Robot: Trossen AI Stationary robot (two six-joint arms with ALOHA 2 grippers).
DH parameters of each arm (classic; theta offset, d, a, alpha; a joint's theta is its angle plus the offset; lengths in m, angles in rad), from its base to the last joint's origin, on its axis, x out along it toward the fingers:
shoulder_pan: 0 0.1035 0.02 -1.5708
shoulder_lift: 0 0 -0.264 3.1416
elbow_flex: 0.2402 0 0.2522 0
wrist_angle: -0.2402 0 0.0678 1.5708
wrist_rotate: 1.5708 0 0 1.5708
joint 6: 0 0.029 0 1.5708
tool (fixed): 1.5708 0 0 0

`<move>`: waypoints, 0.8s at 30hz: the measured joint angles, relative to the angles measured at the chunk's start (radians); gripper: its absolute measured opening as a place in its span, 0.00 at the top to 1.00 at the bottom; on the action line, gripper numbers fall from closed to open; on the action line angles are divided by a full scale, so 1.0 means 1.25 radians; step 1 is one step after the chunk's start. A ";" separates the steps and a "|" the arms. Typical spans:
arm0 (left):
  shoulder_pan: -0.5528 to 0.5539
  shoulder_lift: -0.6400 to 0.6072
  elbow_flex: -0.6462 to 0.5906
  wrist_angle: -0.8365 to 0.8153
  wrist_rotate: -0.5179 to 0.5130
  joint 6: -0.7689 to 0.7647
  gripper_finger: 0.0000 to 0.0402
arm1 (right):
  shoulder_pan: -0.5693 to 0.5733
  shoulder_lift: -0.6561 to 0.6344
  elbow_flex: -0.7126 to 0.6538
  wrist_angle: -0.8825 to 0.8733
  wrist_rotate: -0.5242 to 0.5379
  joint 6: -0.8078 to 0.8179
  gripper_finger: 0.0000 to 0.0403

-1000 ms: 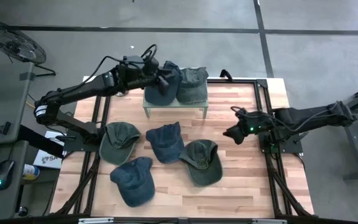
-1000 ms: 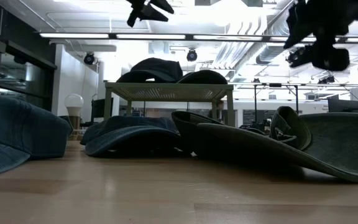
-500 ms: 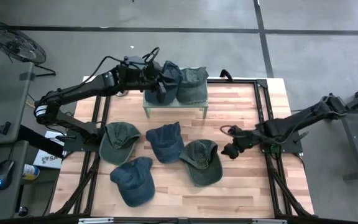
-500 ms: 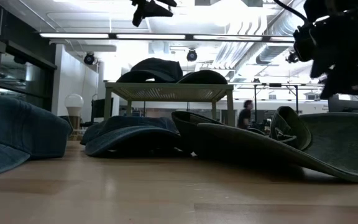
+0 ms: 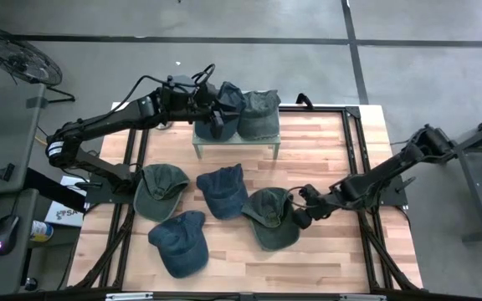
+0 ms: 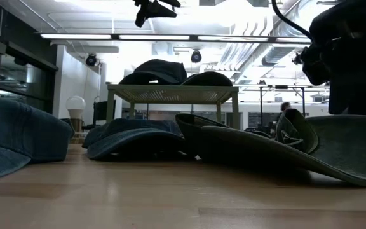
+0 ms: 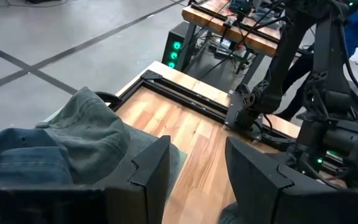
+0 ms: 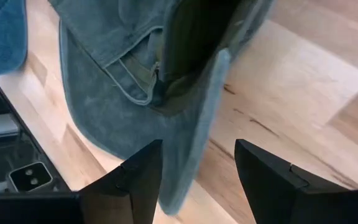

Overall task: Pick & Place hat
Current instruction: Stack the right gray cap on the gray cap on the shelf

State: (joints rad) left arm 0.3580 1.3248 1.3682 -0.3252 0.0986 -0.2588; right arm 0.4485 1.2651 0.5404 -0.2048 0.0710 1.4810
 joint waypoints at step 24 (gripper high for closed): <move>0.000 0.000 0.000 -0.018 0.039 -0.026 0.62 | 0.026 0.109 0.001 0.121 0.008 0.057 0.77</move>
State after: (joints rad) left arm 0.3584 1.3251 1.3682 -0.3481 0.1475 -0.2910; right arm 0.4808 1.4014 0.5411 -0.0533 0.0804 1.5520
